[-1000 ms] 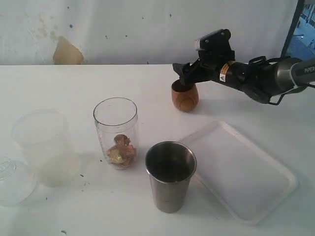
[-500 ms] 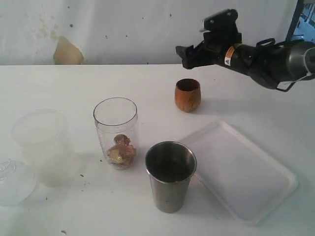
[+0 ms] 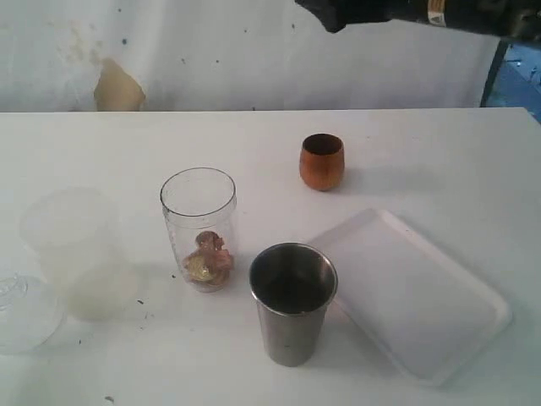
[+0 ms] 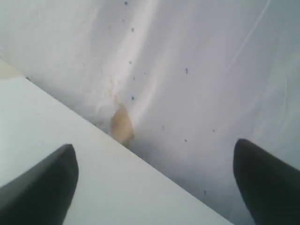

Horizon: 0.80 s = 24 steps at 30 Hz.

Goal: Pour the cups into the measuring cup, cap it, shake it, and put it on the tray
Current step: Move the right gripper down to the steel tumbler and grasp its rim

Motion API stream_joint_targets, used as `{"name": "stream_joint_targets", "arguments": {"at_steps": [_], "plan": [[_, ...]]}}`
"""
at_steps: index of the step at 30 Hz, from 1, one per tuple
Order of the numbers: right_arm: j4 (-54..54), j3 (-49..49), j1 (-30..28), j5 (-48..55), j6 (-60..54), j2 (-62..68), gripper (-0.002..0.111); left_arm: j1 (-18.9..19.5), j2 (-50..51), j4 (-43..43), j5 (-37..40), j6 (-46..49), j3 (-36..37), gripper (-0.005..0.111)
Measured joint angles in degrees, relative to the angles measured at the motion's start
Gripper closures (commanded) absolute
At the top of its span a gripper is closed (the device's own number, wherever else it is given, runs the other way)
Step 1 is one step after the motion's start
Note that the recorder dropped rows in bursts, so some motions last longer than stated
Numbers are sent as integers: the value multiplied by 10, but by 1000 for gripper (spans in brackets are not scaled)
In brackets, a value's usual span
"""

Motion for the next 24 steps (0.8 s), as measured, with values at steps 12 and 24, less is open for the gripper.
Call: {"name": "stream_joint_targets", "arguments": {"at_steps": [12, 24], "plan": [[162, 589, 26, -348, -529, 93, 15, -5, 0, 1, 0, 8, 0, 107], [175, 553, 54, -348, -519, 107, 15, -5, 0, 1, 0, 8, 0, 107]]}}
